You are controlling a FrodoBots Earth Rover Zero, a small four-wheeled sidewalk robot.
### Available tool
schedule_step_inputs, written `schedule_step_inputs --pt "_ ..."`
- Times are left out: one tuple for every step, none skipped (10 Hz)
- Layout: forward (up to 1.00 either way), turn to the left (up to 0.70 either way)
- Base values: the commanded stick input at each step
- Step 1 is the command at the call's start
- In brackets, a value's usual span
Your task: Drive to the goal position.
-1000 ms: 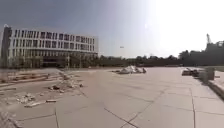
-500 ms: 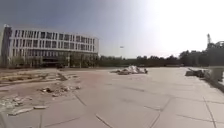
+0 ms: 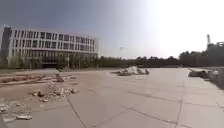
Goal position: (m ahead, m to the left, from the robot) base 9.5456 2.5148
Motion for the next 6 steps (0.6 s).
schedule_step_inputs --pt "0.70 0.00" --pt "0.70 0.00" --pt "0.70 0.00" --pt "0.70 0.00" --pt "0.70 0.00" --pt "0.70 0.00"
